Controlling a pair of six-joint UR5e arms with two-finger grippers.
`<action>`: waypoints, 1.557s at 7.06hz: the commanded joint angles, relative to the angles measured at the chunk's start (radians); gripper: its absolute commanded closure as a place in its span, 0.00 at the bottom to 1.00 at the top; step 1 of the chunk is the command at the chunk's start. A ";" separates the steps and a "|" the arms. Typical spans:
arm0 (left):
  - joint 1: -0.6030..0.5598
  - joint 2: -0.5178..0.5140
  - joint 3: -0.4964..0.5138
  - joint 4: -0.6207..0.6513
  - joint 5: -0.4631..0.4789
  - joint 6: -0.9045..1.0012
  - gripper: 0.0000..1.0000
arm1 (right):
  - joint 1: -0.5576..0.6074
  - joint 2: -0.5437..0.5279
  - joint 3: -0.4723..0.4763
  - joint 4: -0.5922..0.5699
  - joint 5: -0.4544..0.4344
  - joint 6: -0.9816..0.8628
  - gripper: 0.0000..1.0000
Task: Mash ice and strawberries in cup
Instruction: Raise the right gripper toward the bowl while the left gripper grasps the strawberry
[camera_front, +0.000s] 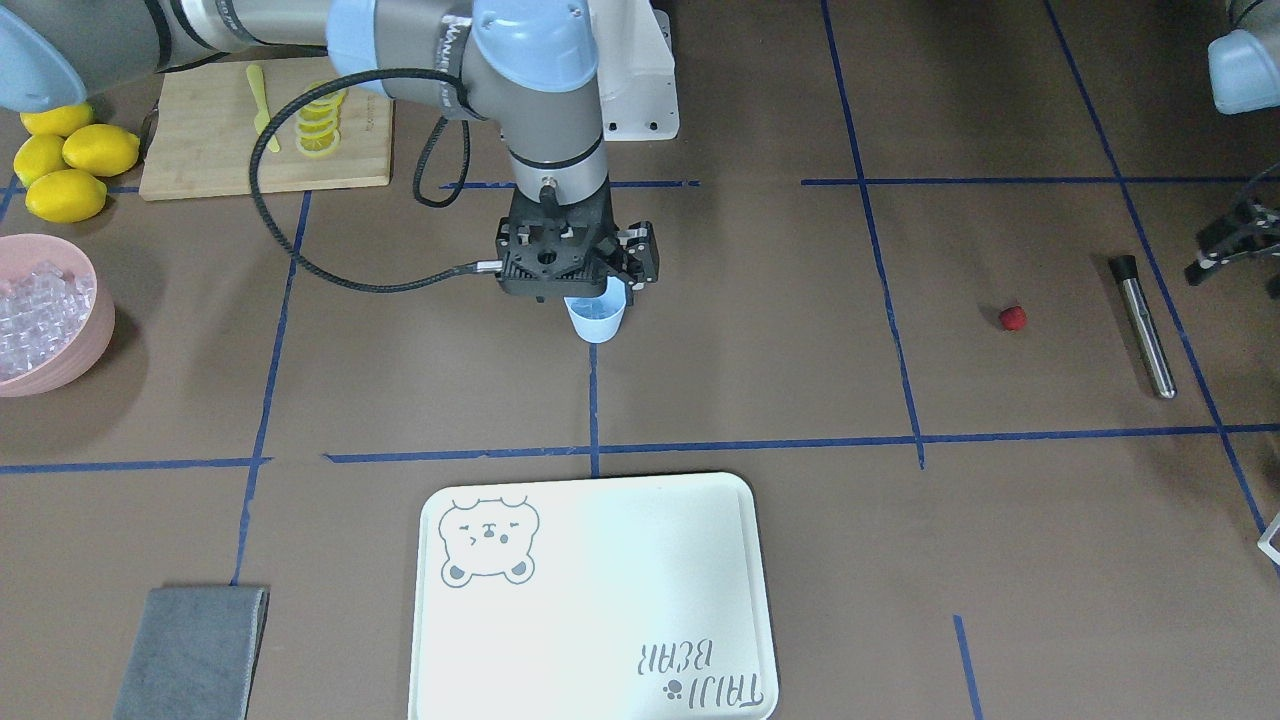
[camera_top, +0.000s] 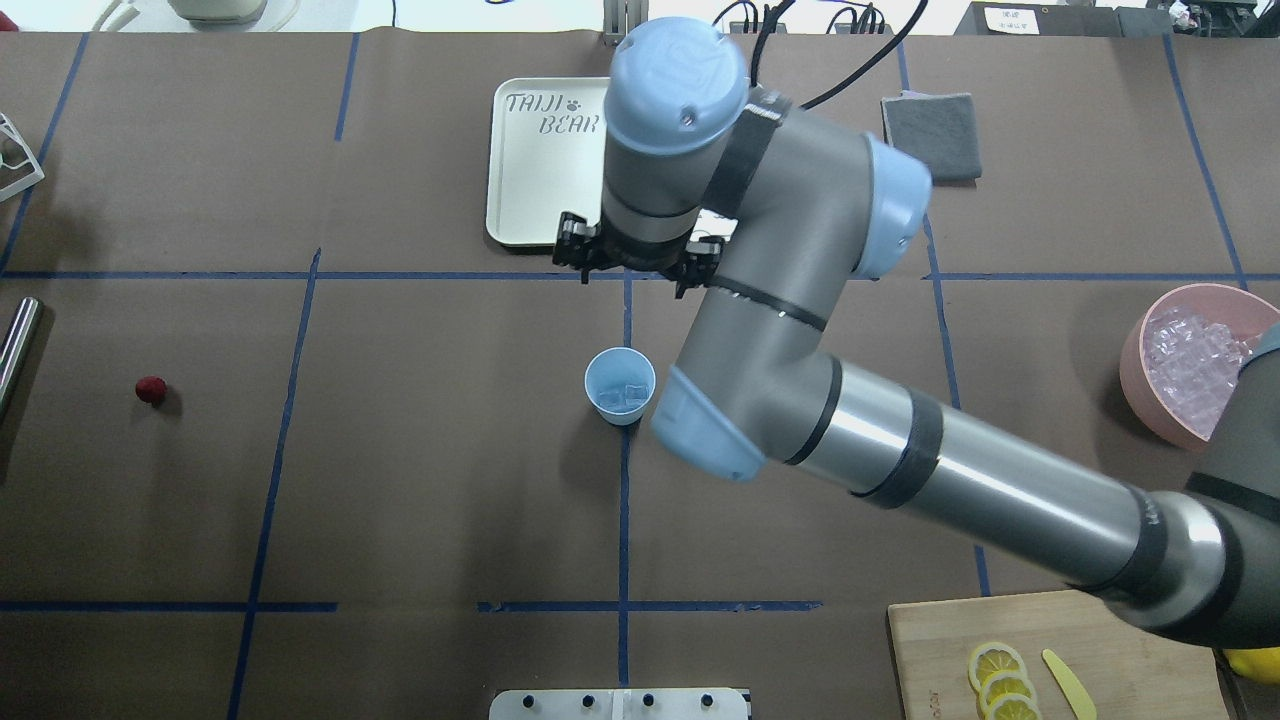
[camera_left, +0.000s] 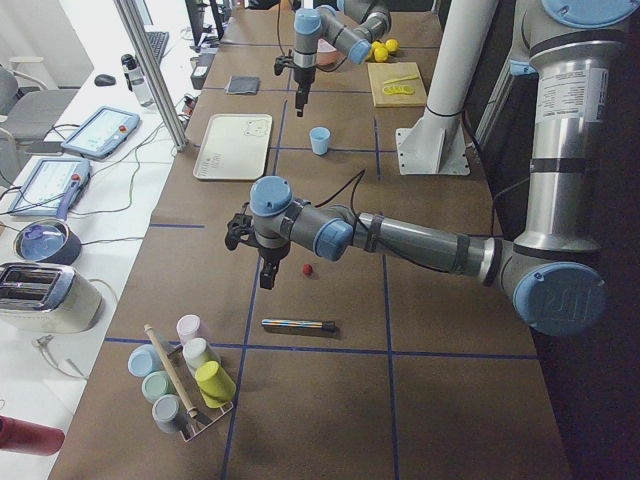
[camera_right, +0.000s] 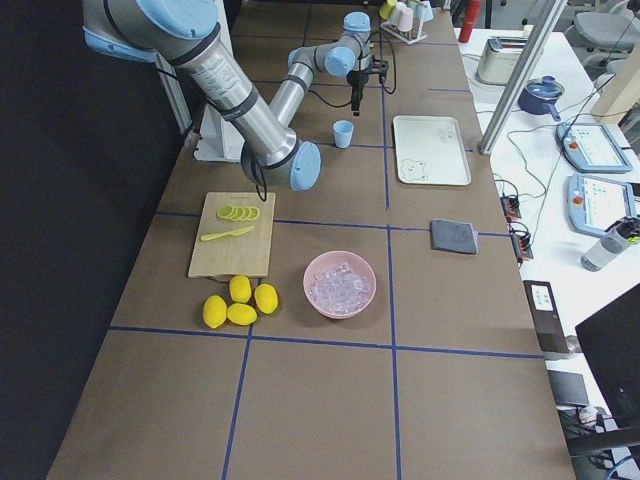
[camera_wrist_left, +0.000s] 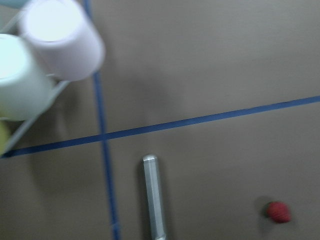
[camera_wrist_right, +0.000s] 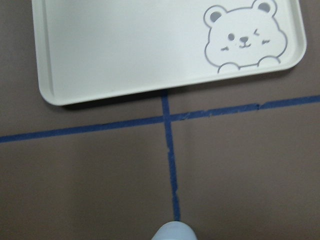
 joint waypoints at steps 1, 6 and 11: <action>0.186 0.006 -0.012 -0.183 0.143 -0.324 0.01 | 0.186 -0.157 0.124 -0.013 0.148 -0.226 0.00; 0.445 0.052 0.109 -0.446 0.411 -0.580 0.04 | 0.763 -0.596 0.125 -0.010 0.440 -1.153 0.00; 0.466 0.052 0.154 -0.500 0.420 -0.589 0.07 | 0.798 -0.724 0.124 -0.001 0.429 -1.246 0.00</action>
